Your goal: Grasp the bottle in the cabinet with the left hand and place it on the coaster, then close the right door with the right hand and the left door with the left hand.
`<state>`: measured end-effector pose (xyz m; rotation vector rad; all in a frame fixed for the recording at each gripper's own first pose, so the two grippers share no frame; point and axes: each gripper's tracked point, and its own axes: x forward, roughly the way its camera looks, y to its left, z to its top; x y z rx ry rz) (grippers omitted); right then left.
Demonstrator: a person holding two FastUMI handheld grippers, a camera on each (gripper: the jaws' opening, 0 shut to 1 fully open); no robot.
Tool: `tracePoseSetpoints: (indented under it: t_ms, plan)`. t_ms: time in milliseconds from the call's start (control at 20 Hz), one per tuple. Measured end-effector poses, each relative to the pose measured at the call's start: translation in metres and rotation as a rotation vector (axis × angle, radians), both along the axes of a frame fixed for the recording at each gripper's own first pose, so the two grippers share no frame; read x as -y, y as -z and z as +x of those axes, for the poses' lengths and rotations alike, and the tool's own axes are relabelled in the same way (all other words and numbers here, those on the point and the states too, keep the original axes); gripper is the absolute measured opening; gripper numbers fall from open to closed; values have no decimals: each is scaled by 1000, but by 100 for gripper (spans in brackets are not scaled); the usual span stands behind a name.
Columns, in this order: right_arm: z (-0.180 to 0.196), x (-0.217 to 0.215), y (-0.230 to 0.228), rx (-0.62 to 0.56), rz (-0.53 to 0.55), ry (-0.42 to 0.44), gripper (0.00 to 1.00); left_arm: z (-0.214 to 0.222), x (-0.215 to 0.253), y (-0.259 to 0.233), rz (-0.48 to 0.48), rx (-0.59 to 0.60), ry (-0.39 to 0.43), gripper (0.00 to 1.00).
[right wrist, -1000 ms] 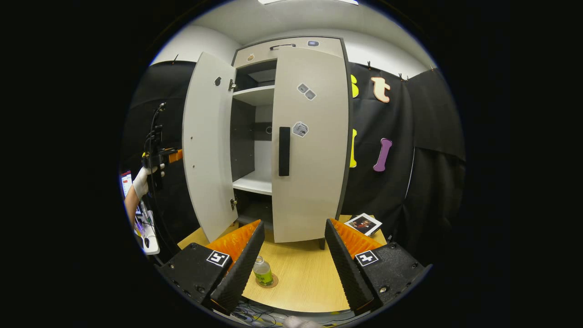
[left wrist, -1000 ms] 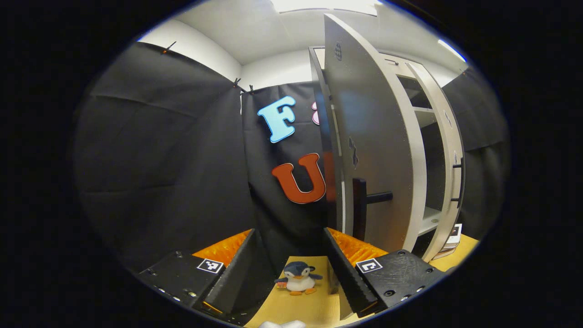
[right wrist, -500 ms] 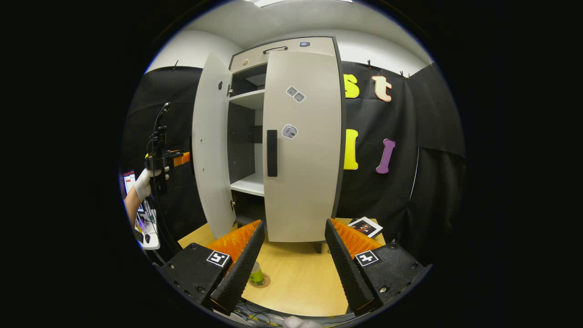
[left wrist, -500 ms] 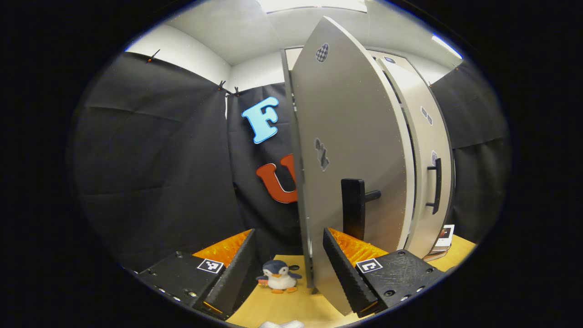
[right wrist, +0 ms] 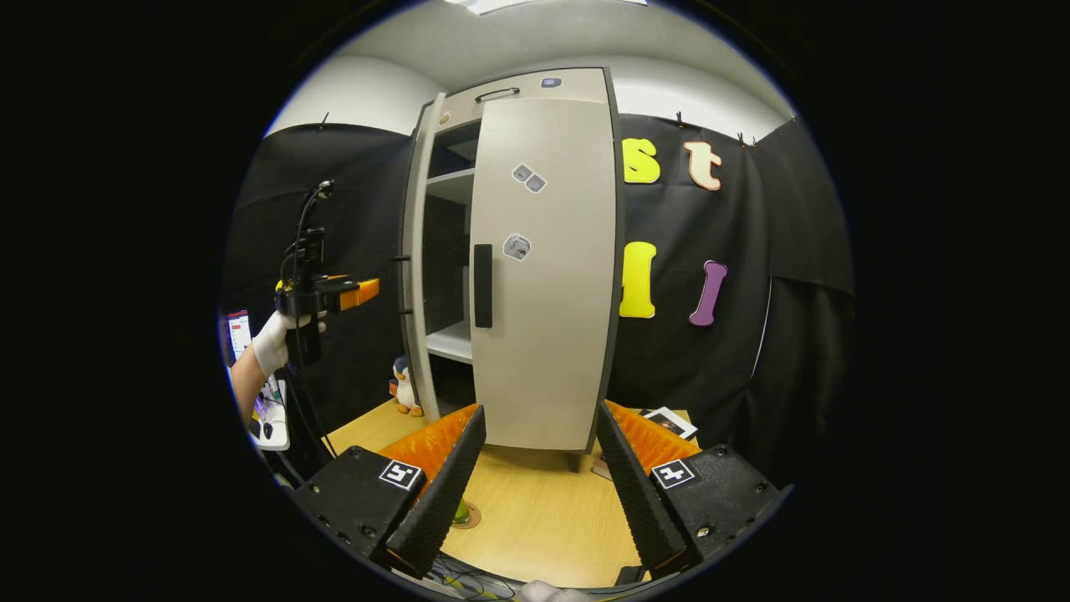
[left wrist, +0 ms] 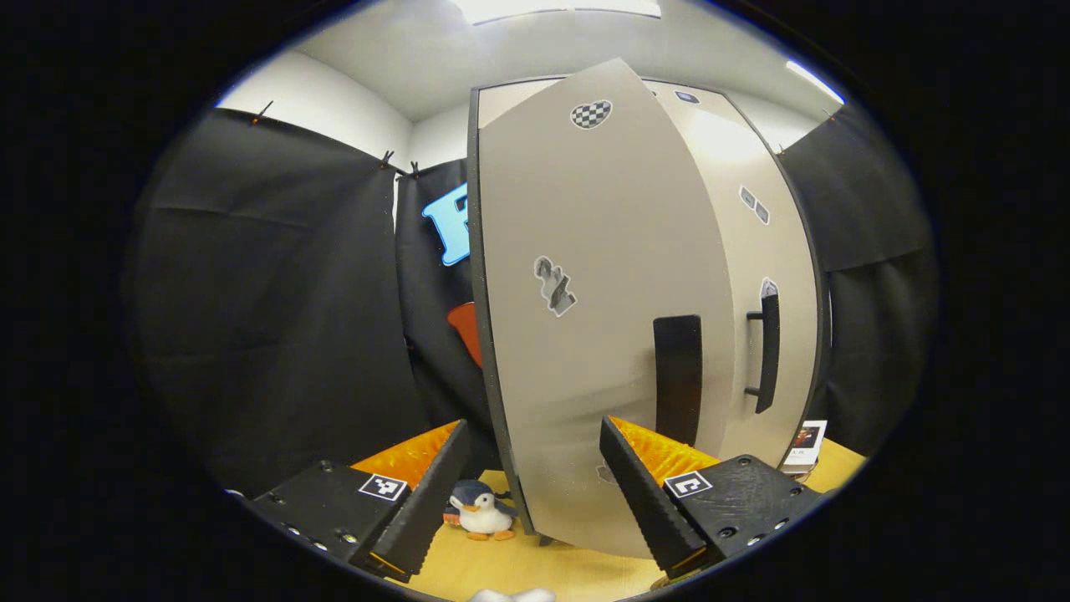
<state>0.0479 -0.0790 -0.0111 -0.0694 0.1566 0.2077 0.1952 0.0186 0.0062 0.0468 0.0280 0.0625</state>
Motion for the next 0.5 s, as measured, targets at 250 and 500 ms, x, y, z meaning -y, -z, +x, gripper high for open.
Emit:
tracePoseSetpoints:
  t_ms: [250, 500]
  plan:
    - [3, -13, -7, 26, 3, 11, 82, -14, 2, 14, -25, -42, 7, 95]
    - [6, -27, -14, 42, 32, 41, 82, -39, 12, 14, -37, -41, 53, 96]
